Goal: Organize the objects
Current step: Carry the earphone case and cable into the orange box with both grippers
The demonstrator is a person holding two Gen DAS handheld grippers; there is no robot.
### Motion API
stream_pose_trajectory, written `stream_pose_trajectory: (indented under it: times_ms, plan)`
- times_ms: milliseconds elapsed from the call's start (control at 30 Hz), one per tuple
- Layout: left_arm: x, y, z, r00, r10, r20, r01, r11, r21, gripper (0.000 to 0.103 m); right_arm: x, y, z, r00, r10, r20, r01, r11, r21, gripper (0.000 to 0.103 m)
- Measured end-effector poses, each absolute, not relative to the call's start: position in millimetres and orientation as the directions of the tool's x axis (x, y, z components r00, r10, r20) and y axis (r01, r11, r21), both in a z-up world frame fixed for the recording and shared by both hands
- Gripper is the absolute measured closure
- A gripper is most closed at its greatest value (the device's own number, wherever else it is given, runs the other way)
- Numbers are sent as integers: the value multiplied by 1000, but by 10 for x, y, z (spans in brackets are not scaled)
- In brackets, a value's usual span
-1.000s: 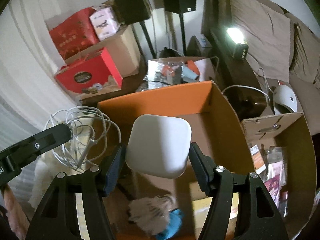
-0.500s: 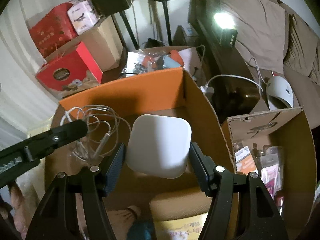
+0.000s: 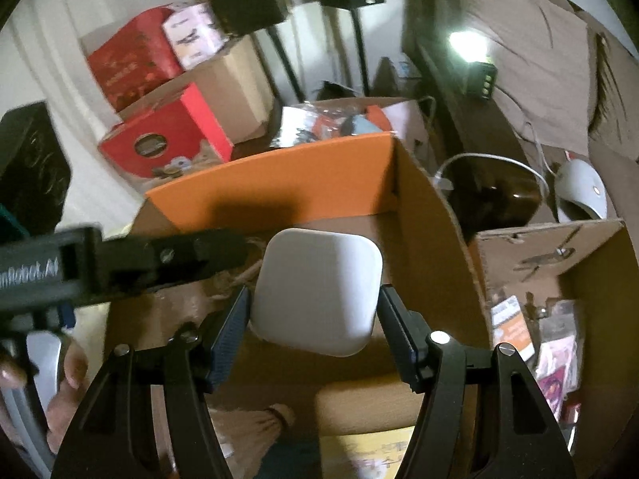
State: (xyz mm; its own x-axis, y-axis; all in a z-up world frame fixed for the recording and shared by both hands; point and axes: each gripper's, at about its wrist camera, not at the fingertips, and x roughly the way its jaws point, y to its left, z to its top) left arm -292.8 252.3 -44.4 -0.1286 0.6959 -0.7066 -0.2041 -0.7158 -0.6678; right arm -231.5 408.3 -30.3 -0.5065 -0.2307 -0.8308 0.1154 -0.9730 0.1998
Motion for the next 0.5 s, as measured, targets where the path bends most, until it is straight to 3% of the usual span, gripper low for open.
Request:
stream_pose_trajectory:
  times_ms: [133, 300, 500]
  plan:
    - [-2911, 2506, -458, -106, 697, -709, -214, -712, -669, 54, -2271, 3970, -297, -504, -265, -822, 158, -964, 213, 37]
    - [-2893, 2468, -531, -88, 707, -702, -187, -703, -686, 74, -2248, 3822, -315, -491, -295, -820, 207, -953, 219, 37]
    - [-2894, 2357, -633, -89, 739, -667, -127, -673, -729, 76, -2243, 3727, -341, -483, -289, -826, 224, -953, 203, 36]
